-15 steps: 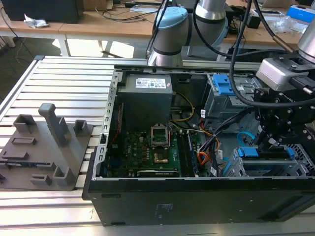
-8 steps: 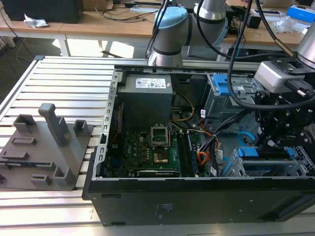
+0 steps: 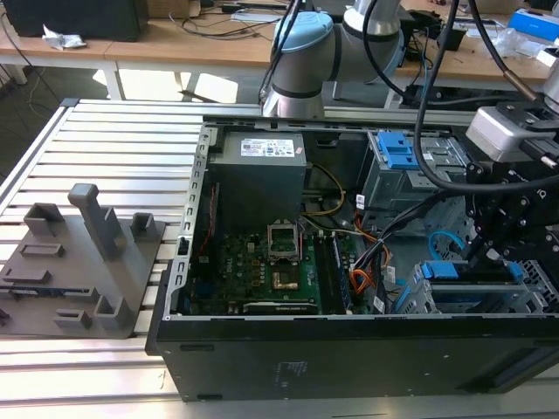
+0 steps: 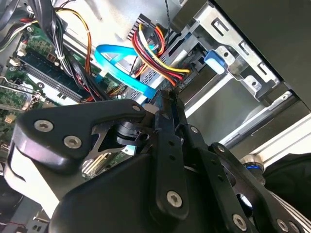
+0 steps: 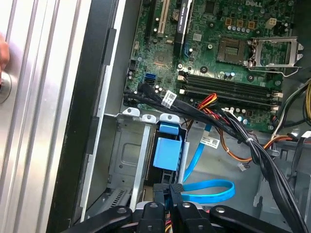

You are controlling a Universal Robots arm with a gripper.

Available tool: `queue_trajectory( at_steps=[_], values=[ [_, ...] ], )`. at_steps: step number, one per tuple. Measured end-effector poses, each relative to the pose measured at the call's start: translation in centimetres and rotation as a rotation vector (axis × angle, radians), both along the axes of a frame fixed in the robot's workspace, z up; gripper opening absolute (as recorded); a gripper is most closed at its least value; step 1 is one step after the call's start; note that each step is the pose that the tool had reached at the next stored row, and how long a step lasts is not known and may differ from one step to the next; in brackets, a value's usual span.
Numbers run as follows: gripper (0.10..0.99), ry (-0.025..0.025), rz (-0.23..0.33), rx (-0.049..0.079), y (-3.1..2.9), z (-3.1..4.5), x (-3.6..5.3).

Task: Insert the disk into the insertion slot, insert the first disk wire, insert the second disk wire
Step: 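Insert the second disk wire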

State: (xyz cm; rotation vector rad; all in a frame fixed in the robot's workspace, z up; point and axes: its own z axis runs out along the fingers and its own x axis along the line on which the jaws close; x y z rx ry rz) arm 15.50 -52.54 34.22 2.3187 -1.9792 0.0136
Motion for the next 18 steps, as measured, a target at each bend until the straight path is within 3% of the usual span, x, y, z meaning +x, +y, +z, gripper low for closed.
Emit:
queue_trajectory(
  at_steps=[18],
  values=[
    [0.165, 0.0005, -0.116, 0.0, 0.12, -0.02, 0.28]
  ],
)
